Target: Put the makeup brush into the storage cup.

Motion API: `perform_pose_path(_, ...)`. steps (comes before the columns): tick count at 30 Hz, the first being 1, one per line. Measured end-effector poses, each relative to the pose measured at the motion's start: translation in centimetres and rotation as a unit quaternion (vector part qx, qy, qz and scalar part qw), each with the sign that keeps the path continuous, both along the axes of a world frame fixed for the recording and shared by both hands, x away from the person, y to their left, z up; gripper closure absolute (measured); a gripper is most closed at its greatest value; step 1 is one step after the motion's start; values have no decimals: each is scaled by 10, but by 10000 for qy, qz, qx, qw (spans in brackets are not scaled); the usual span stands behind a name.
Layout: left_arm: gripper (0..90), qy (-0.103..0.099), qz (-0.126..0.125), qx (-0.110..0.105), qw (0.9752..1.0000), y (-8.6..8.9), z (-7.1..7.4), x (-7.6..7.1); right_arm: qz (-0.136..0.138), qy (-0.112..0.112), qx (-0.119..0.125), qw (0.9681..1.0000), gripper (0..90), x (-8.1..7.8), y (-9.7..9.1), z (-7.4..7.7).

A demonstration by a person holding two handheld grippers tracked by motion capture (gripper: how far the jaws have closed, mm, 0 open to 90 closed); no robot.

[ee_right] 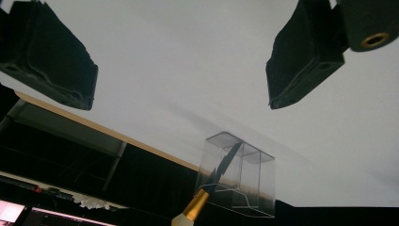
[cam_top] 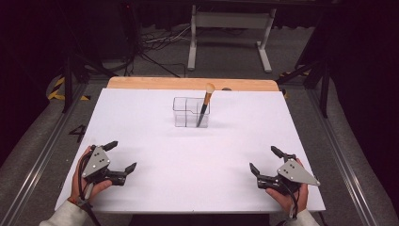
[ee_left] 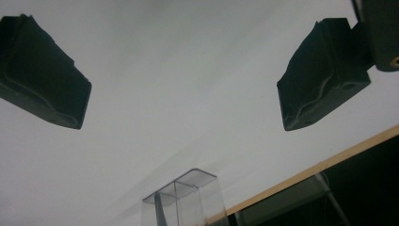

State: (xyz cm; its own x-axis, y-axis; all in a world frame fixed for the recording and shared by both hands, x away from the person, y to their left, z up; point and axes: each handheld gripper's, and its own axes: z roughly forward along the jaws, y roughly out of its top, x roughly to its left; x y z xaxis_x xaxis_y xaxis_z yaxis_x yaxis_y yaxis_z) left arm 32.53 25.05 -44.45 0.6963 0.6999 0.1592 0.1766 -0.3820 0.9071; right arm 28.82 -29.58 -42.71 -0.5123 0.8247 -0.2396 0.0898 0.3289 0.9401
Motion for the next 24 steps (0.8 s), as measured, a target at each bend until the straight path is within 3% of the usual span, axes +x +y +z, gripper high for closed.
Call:
perform_pose_path(9,39,238,37,-241,9994,13,-9,-5,-88,-40,4,10000,101,-5,-5,1)
perform_pose_path(24,38,183,-82,-285,9994,7,-8,-9,-28,-60,-120,9999,101,-7,0,1)
